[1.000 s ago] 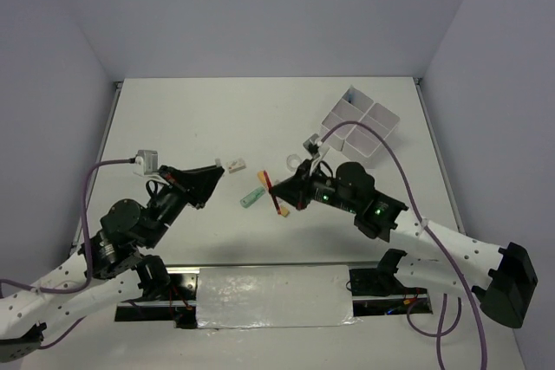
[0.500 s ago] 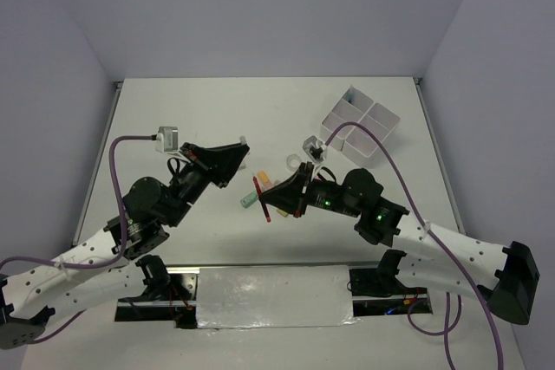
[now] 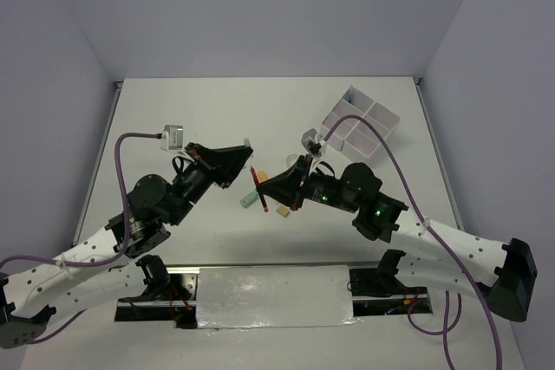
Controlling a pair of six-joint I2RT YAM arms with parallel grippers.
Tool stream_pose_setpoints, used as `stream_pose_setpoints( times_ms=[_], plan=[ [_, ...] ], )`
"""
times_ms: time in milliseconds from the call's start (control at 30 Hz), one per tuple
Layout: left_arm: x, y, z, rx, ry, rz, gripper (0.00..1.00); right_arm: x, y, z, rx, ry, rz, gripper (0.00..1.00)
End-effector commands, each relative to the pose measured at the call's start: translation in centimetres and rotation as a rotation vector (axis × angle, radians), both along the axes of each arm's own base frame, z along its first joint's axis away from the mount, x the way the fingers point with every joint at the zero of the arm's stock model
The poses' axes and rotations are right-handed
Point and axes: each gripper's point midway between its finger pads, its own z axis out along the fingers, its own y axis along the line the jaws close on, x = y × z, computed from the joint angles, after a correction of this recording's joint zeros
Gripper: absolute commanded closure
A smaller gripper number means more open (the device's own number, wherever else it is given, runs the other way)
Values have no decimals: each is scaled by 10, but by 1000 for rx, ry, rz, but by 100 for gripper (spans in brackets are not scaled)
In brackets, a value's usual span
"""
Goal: Sort the stationery into containers
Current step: Close the pen cap on the pen.
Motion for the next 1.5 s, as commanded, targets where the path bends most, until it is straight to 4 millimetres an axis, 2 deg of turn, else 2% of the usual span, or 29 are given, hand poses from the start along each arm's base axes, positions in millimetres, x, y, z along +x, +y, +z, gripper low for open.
stream_pose_setpoints(
  times_ms=[0, 467, 933, 1133, 1300, 1467],
  plan=[
    [-5, 3, 24, -55, -31, -13, 100, 4, -1, 30, 50, -65, -25, 100],
    [-6, 7, 21, -52, -32, -10, 100, 13, 1, 26, 19, -65, -62, 100],
    [-2, 4, 9, -28, -12, 1, 100, 8, 0, 43, 51, -85, -41, 100],
    [-6, -2, 12, -31, -28, -39, 100, 17, -3, 43, 49, -75, -78, 100],
    [-11, -6, 9, -32, -48, -73, 100, 17, -1, 53, 72, -73, -75, 100],
    [-22, -14, 12, -48, -139, -142, 100, 16, -1, 66, 100, -59, -71, 100]
  ],
)
